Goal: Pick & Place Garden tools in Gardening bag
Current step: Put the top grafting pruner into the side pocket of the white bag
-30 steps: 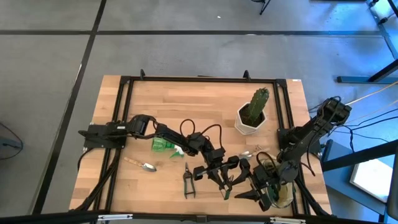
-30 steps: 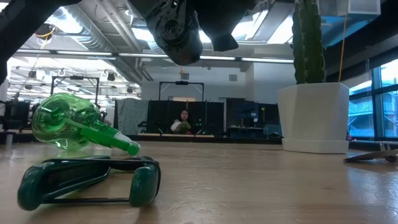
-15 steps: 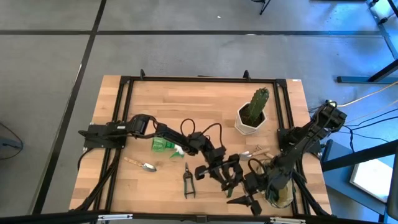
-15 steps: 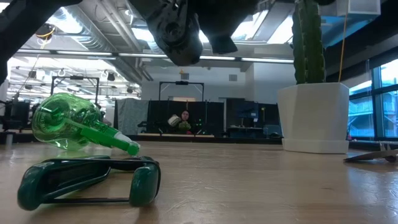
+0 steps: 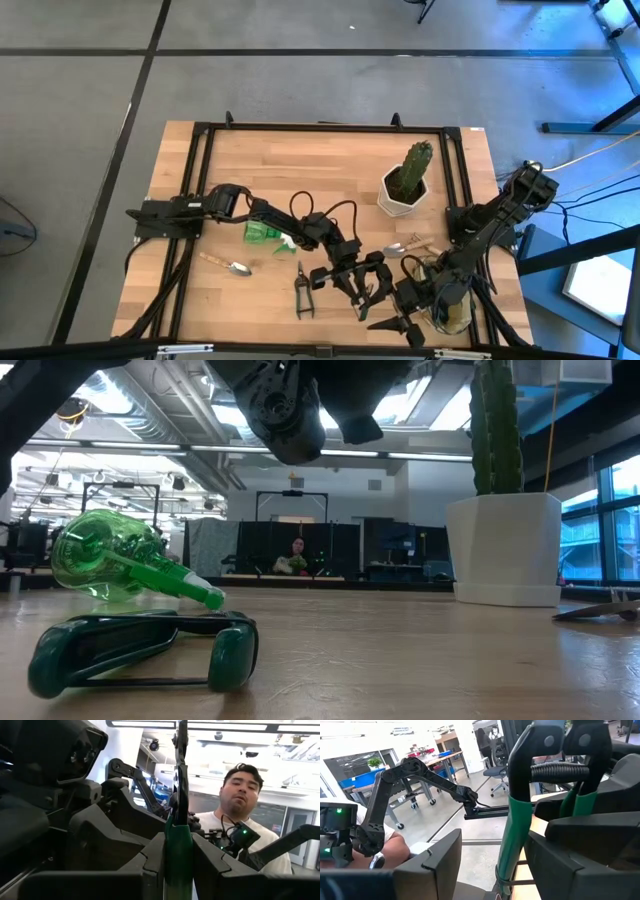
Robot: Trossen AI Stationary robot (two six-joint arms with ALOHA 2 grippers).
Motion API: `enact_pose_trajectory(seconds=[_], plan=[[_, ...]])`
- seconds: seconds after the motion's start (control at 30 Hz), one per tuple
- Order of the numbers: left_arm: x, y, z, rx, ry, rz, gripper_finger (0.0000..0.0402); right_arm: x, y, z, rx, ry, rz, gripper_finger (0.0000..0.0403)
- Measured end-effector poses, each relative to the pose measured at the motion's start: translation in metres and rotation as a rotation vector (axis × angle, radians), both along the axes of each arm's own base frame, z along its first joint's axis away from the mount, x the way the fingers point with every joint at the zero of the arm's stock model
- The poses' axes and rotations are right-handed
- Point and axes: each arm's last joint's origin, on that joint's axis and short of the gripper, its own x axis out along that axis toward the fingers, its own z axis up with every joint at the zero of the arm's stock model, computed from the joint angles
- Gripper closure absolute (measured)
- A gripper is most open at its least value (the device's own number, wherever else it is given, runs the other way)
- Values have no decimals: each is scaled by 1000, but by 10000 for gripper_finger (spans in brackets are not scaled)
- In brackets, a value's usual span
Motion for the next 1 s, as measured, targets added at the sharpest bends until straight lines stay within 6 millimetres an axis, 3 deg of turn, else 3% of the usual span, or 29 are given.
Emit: enact_pose_trajectory(seconds=[0.5,1.0], plan=[[0,-1,-2,18,-3,-1,343,1,-1,2,20,-8,-26,291],[3,-2,-7,50,29,21,343,4,-3,0,23,-1,-11,307]])
